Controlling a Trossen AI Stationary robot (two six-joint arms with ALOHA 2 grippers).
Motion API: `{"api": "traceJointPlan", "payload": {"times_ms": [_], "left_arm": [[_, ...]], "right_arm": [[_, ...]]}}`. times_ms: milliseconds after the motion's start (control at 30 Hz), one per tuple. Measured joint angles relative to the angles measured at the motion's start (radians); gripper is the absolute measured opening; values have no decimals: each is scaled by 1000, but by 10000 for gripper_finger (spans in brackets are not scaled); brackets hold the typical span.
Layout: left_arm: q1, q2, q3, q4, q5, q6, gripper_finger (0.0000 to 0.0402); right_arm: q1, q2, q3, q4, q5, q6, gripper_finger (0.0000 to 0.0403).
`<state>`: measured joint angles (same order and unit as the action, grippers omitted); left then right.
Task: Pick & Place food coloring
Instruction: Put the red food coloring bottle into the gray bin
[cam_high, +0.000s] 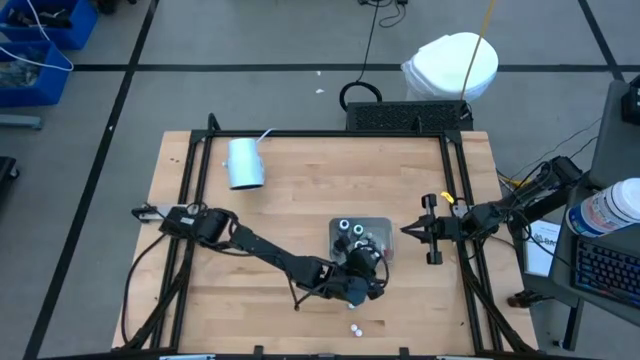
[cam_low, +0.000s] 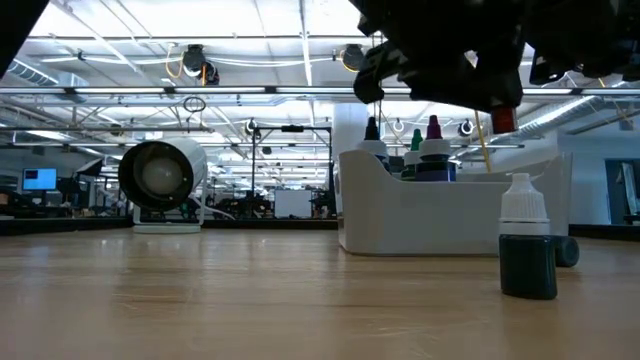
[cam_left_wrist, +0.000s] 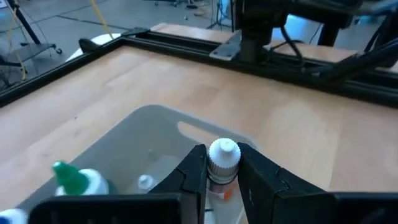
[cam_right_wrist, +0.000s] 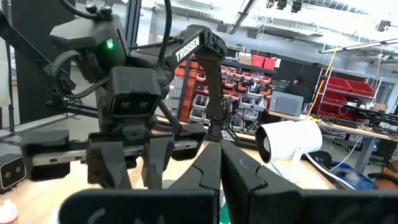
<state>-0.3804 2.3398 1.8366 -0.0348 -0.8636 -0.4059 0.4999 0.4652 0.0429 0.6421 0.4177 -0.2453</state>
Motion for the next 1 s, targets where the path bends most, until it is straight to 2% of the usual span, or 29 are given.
{"api": "traceJointPlan", "payload": {"times_ms": [767,867,1000], "left_arm": [[0,48,0,56,12,13,69],[-2,49,0,85,18,87,69],[-22,22,0,148,29,271,69]], "right_arm": [[0,0,0,-3,0,0,0],[0,0,0,-3,0,1,0],[0,0,0,-3,-1,1,0]]}}
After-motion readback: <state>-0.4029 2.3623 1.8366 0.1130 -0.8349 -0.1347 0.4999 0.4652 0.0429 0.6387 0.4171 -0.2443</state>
